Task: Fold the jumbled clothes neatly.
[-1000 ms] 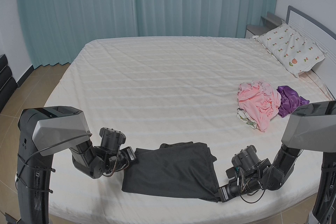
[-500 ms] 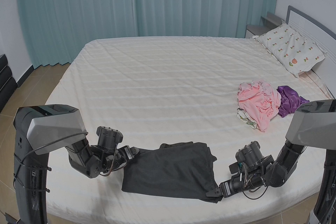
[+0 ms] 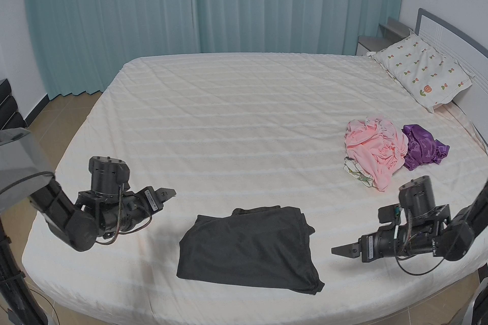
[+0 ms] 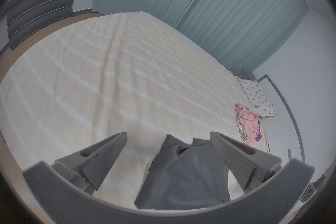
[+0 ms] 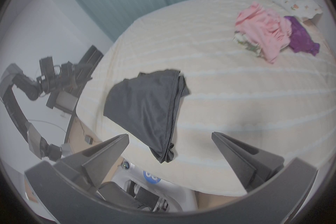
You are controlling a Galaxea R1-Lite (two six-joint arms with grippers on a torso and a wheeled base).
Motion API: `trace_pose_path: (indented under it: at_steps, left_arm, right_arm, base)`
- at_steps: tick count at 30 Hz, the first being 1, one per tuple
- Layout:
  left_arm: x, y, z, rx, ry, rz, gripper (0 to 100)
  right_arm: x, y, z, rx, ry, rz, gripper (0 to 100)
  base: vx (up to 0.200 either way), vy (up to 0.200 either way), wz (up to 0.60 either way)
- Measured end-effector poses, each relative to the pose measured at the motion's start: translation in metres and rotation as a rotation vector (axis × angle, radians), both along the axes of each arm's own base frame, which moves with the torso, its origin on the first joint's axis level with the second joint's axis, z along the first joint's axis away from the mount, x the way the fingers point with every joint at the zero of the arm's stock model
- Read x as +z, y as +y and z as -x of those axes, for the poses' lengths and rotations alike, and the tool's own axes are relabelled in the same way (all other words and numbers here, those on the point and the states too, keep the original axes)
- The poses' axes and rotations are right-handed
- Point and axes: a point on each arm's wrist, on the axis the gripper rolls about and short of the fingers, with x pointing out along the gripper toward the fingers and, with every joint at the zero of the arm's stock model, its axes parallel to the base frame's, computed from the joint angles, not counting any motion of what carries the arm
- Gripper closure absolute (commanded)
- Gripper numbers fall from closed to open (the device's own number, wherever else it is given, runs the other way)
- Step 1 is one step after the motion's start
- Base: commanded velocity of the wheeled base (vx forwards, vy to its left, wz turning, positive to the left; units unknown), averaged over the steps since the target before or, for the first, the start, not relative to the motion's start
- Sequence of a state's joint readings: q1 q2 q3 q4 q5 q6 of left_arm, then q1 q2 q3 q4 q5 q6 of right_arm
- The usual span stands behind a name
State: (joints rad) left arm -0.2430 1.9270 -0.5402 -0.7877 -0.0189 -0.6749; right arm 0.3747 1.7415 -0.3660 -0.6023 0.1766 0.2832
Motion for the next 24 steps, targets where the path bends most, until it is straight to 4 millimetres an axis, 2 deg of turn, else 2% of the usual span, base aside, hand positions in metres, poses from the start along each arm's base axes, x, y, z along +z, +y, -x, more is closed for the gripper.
trace_pose_path:
  at_steps: [7,12,17,24]
  left_arm:
    - [0.032,0.015,0.055,0.002,-0.068,0.006,0]
    - [0.052,0.026,0.095,0.030,-0.155,-0.032,0]
    - [0.066,0.036,0.135,0.074,-0.225,-0.080,0]
    - [0.075,0.054,0.195,0.148,-0.300,-0.175,0]
  right_arm:
    - [0.044,-0.024,0.047,-0.149,-0.202,-0.042,0]
    - [0.061,-0.041,0.083,-0.219,-0.314,-0.063,0]
    - [0.067,-0.056,0.120,-0.259,-0.371,-0.067,0]
    - [0.064,-0.074,0.165,-0.292,-0.457,-0.056,0]
  base:
    - [0.000,0.000,0.00]
    - [0.000,0.000,0.00]
    - [0.000,0.000,0.00]
    - [0.000,0.000,0.00]
